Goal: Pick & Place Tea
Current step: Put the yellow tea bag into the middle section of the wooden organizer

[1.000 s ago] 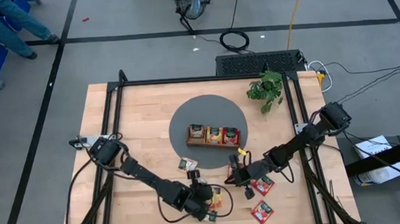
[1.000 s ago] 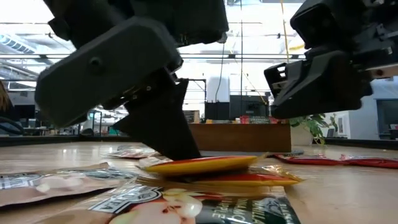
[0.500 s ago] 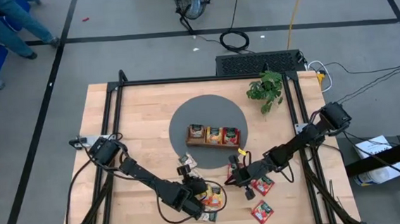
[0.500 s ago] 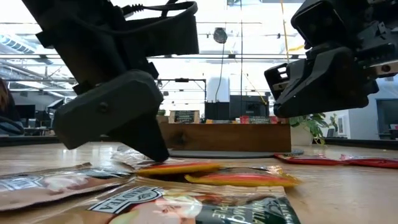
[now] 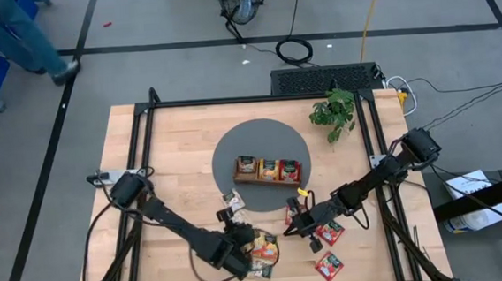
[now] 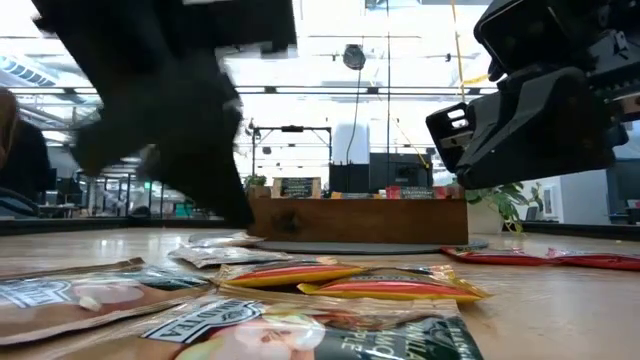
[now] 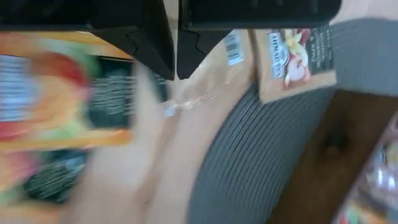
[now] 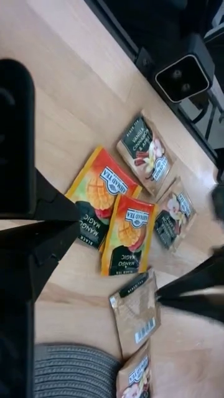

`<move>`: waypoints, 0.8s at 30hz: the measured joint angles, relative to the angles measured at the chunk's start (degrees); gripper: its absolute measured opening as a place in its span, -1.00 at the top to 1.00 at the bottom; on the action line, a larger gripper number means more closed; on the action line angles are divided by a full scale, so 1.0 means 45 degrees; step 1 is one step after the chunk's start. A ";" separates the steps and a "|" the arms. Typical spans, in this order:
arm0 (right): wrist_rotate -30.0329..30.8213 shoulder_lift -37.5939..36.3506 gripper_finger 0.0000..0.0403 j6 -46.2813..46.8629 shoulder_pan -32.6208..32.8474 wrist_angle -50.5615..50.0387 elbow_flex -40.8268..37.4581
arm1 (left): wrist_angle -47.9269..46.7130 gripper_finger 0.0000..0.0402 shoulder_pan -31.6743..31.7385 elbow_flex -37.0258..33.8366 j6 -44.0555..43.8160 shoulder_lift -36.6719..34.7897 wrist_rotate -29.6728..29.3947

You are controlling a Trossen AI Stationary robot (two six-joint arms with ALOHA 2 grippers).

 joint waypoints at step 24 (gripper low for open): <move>-0.3452 0.2769 0.51 0.4264 -0.2786 0.0237 0.1733 | 0.2850 0.87 -0.0481 -0.0738 0.0208 0.0154 0.1814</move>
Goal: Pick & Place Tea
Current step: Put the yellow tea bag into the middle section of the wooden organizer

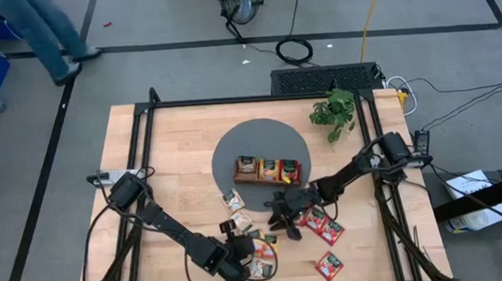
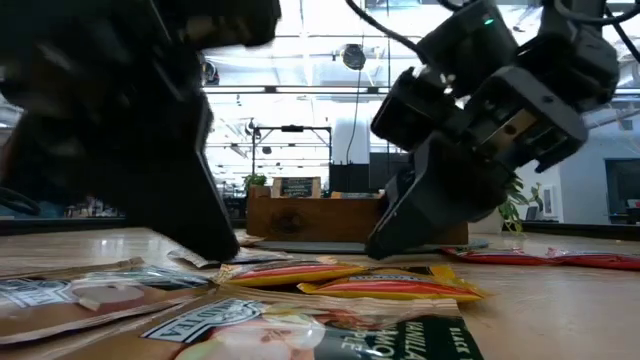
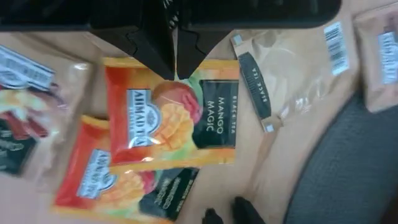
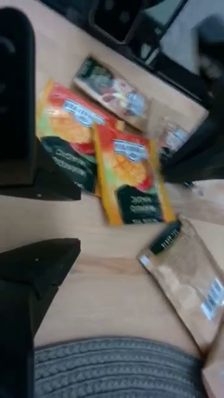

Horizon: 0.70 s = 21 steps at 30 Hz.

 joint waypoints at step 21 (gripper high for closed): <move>-0.2247 0.0002 0.39 0.1832 -0.0191 -0.0475 0.0032 | 0.2462 0.87 0.0848 -0.1030 0.0851 -0.0005 0.0513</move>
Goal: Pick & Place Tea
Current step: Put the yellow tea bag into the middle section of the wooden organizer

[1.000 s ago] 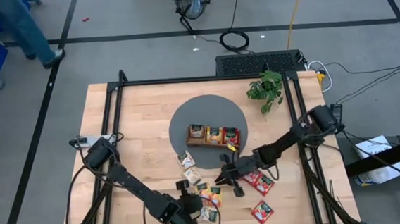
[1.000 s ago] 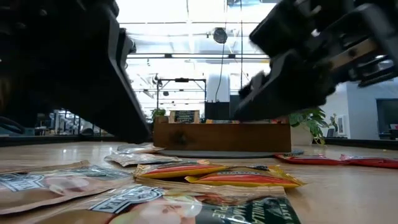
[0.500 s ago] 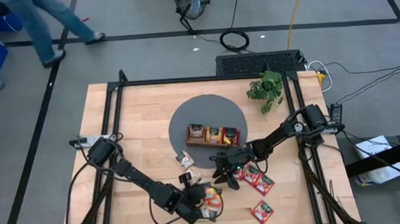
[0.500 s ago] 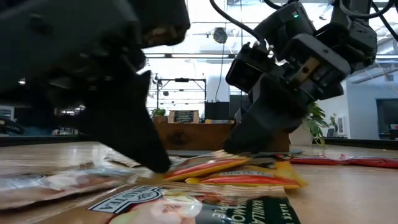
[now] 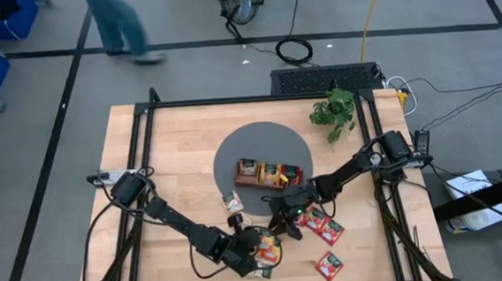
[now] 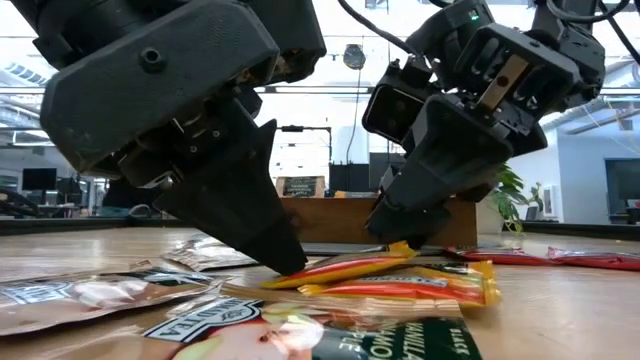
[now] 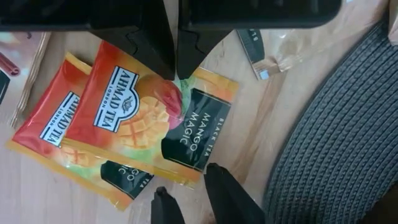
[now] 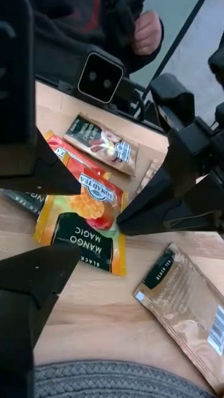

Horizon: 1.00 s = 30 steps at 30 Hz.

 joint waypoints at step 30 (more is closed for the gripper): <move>0.5751 -0.2091 0.39 0.1925 0.2267 -0.3607 -0.0055 | 0.0279 0.87 0.0041 -0.0019 0.0194 0.0029 -0.0637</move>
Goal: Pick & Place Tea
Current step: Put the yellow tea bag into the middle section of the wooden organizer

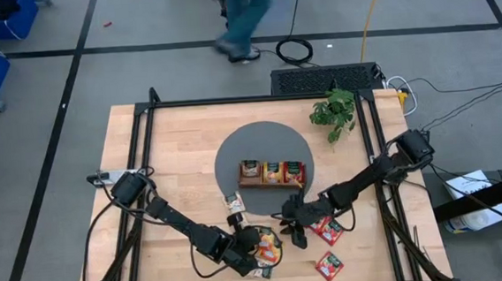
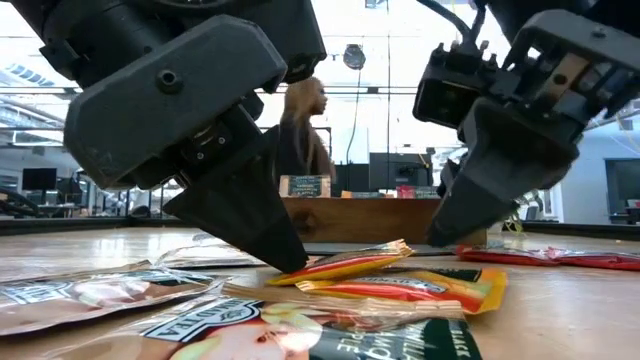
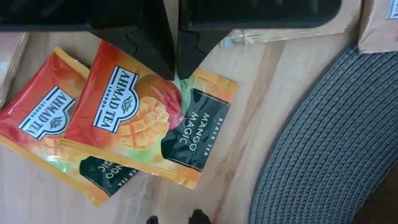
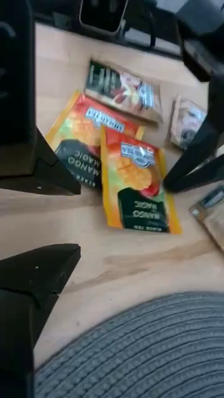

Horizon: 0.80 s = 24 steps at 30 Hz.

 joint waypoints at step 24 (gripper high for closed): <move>-0.1109 0.1544 0.39 -0.0410 -0.0543 0.2293 0.0024 | 0.1541 0.87 0.0429 0.0015 0.0785 0.0476 -0.0081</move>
